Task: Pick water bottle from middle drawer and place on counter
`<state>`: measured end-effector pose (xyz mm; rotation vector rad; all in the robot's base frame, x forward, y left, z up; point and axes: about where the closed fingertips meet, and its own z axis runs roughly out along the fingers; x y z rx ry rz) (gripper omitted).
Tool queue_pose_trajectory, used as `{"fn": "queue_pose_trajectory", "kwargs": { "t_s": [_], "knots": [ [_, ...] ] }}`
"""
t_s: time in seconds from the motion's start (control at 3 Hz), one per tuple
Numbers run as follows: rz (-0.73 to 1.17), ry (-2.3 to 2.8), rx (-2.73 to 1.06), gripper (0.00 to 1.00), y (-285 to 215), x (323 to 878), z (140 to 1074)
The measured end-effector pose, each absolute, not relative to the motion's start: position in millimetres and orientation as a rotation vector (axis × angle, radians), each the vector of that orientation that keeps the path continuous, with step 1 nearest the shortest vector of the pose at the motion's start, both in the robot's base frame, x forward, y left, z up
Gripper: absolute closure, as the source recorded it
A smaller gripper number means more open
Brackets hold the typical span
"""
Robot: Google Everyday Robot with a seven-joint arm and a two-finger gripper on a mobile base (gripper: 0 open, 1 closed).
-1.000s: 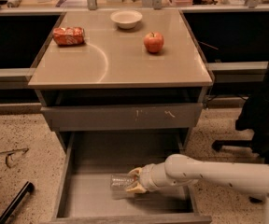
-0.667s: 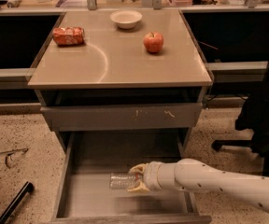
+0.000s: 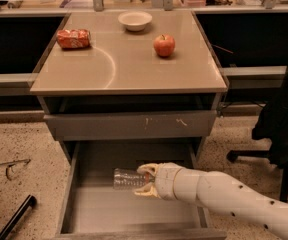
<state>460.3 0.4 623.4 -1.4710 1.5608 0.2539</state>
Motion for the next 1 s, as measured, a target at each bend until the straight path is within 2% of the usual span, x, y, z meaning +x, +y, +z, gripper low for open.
{"fn": "queue_pose_trajectory", "kwargs": {
  "t_s": [0.67,1.0],
  "knots": [
    [0.239,1.525,-1.459,1.00,2,464,639],
    [0.180,1.416,-1.454,1.00,5,477,699]
  ]
}}
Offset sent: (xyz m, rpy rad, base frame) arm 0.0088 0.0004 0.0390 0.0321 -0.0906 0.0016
